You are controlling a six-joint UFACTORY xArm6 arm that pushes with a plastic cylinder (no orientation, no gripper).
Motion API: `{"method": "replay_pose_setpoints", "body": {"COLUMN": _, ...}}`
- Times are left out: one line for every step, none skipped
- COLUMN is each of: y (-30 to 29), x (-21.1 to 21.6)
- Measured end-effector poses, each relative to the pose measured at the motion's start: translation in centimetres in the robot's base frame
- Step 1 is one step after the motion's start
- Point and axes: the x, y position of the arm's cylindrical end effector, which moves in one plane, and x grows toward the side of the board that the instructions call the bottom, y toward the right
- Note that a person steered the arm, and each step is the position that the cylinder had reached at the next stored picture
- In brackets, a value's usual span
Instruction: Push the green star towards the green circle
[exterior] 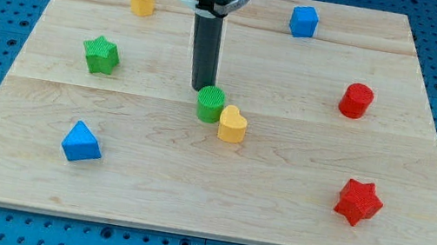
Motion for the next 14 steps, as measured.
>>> {"method": "replay_pose_setpoints", "body": {"y": -1.4, "x": -0.4}}
{"method": "replay_pose_setpoints", "body": {"y": -1.7, "x": -2.3}}
{"method": "replay_pose_setpoints", "body": {"y": -2.4, "x": -5.4}}
{"method": "replay_pose_setpoints", "body": {"y": -6.0, "x": -8.0}}
{"method": "replay_pose_setpoints", "body": {"y": -12.2, "x": -8.1}}
{"method": "replay_pose_setpoints", "body": {"y": -17.4, "x": -7.1}}
{"method": "replay_pose_setpoints", "body": {"y": -18.3, "x": -6.3}}
{"method": "replay_pose_setpoints", "body": {"y": -16.7, "x": -5.1}}
{"method": "replay_pose_setpoints", "body": {"y": -15.5, "x": -3.0}}
{"method": "replay_pose_setpoints", "body": {"y": -13.8, "x": -0.3}}
{"method": "replay_pose_setpoints", "body": {"y": -12.3, "x": 2.5}}
{"method": "replay_pose_setpoints", "body": {"y": -12.4, "x": 4.2}}
{"method": "replay_pose_setpoints", "body": {"y": -13.6, "x": 6.0}}
{"method": "replay_pose_setpoints", "body": {"y": -12.4, "x": 6.2}}
